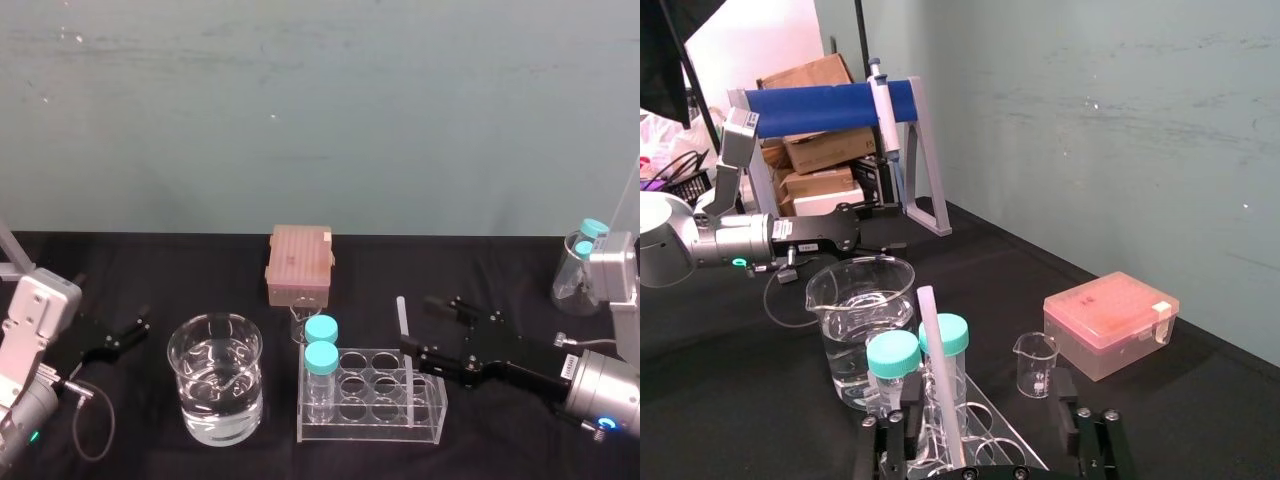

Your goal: Pick up the stirring rod with one hand, then place it down.

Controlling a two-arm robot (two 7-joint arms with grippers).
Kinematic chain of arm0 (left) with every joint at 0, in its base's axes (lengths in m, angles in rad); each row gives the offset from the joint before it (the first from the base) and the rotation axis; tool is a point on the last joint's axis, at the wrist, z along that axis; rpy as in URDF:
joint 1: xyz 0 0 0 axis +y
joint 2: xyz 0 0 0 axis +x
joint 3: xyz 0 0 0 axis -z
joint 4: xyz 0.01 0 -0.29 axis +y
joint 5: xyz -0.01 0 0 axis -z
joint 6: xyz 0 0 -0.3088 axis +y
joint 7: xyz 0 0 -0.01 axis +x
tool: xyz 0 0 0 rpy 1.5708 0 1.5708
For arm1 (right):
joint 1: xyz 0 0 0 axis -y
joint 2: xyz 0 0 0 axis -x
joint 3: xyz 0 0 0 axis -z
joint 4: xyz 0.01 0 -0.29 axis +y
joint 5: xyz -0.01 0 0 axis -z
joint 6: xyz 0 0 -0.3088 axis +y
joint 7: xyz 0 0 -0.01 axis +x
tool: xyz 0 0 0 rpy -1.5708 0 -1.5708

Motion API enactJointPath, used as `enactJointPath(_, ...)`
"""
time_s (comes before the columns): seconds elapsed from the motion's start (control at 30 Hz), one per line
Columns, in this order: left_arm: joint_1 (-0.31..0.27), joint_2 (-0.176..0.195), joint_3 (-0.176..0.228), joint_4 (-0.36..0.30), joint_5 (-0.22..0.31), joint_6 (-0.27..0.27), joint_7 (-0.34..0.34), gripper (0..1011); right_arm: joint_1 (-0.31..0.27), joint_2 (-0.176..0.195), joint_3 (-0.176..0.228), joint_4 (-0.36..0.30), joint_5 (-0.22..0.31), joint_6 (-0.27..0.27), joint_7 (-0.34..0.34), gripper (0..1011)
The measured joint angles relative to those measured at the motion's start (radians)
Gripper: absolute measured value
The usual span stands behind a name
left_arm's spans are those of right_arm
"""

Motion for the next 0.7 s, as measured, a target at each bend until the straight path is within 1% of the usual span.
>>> enactJointPath(0.13,0.0,0.0,0.0,0.0,0.0,0.0,0.0,1005,0.0,0.0,0.0,0.0,0.0,0.0,0.0,894)
enactJointPath(0.17,0.0,0.0,0.0,0.0,0.0,0.0,0.0,1005,0.0,0.0,0.0,0.0,0.0,0.0,0.0,942)
enactJointPath(0.2,0.0,0.0,0.0,0.0,0.0,0.0,0.0,1005,0.0,0.0,0.0,0.0,0.0,0.0,0.0,942)
enactJointPath(0.27,0.0,0.0,0.0,0.0,0.0,0.0,0.0,1005,0.0,0.0,0.0,0.0,0.0,0.0,0.0,998)
enactJointPath(0.7,0.0,0.0,0.0,0.0,0.0,0.0,0.0,1005,0.0,0.0,0.0,0.0,0.0,0.0,0.001,1002)
